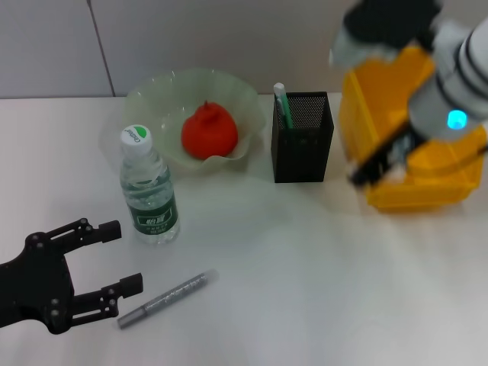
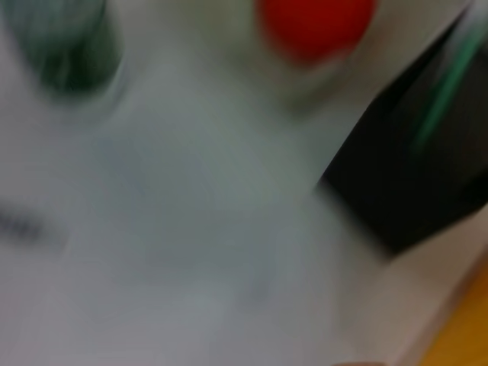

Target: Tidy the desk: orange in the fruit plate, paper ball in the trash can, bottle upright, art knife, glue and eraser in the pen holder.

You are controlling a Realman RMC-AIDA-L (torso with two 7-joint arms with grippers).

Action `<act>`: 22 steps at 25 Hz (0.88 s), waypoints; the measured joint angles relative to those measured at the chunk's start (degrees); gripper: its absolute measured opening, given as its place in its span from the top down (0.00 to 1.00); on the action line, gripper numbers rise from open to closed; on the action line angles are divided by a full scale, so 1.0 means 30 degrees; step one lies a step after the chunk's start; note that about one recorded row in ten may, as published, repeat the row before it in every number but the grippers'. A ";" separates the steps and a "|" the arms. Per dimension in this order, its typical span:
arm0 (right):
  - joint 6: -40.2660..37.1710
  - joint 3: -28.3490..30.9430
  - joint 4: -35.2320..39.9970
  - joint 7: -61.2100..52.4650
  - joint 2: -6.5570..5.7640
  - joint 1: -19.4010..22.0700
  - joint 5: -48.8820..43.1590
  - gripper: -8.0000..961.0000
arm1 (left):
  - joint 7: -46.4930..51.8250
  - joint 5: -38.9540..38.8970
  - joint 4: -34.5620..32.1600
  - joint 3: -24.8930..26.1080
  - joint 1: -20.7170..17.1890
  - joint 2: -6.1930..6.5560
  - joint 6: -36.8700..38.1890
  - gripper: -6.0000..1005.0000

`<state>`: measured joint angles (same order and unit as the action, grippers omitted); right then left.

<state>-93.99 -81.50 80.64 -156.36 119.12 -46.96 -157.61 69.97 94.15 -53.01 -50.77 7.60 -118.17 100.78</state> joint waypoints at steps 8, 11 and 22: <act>0.5216 0.0771 0.0255 0.1059 0.0004 0.0097 -0.0232 0.75 | -0.0006 0.0004 0.0002 0.0443 0.0075 -0.0007 0.0005 0.21; 0.6989 0.0639 -0.0913 0.1421 0.0030 0.0097 -0.0227 0.75 | 0.0107 0.0010 0.0002 0.0458 0.0133 -0.0013 0.0003 0.22; 1.1297 0.0644 -0.4623 0.2987 0.0056 -0.0379 0.1401 0.73 | 0.0162 0.0120 0.0247 0.0750 0.0246 -0.0008 -0.0108 0.23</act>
<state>-60.10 -79.57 66.78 -147.40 119.29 -48.09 -153.40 70.45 94.51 -52.26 -48.52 8.34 -118.20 100.46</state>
